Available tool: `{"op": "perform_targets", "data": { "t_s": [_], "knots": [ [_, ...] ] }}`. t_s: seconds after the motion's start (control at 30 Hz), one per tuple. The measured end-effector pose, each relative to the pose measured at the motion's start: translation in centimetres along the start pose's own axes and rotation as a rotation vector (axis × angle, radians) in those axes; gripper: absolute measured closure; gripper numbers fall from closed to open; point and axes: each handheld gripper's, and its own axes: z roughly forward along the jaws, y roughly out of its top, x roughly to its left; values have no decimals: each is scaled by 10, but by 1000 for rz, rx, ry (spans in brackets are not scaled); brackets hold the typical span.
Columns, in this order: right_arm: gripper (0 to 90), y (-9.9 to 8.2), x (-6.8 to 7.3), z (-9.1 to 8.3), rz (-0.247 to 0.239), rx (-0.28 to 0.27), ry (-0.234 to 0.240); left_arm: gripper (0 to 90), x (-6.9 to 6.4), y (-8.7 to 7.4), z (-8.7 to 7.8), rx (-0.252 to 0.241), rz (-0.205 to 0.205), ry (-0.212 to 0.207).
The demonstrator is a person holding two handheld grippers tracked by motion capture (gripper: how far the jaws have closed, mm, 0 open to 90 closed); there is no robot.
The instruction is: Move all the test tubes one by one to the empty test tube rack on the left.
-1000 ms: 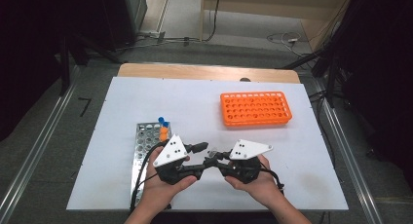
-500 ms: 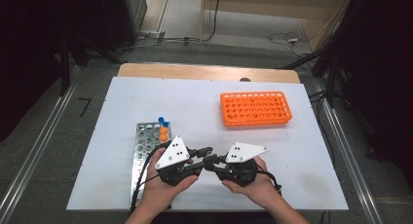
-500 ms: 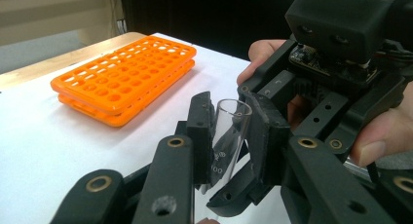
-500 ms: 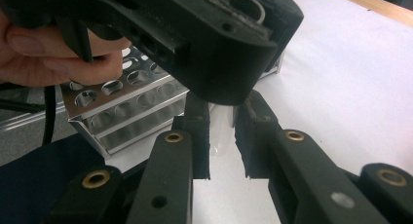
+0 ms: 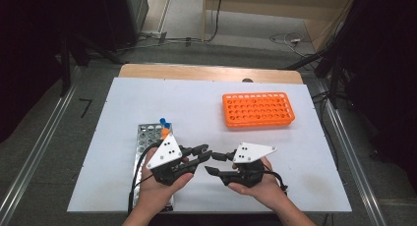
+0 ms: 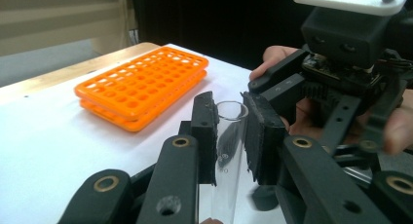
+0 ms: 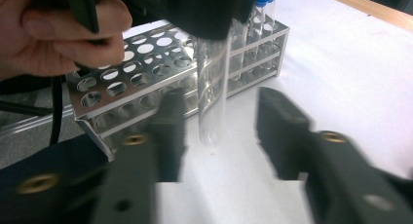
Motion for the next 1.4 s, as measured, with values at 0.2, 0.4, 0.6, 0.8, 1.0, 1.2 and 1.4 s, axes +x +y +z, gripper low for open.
{"op": "perform_targets", "data": {
  "t_s": [0.2,0.4,0.6,0.8,1.0,1.2,1.4],
  "knots": [
    [135,-7,-12,-13,42,-15,-30,764,8,1,-14,-18,-12,39],
    [0,-18,-27,-28,81,-30,-94,764,17,2,-30,-36,-23,80],
    [0,-29,-39,-45,100,-31,-140,764,25,1,-44,-46,-32,124],
    [0,-41,-47,-62,123,-24,-178,764,30,-4,-53,-48,-42,152],
    [0,-57,-54,-81,154,-25,-221,764,32,-11,-61,-40,-50,180],
    [0,-70,-58,-99,177,-30,-265,764,33,-19,-65,-27,-50,206],
    [0,-80,-61,-110,204,-18,-293,764,34,-25,-68,-16,-50,236]
  ]
}}
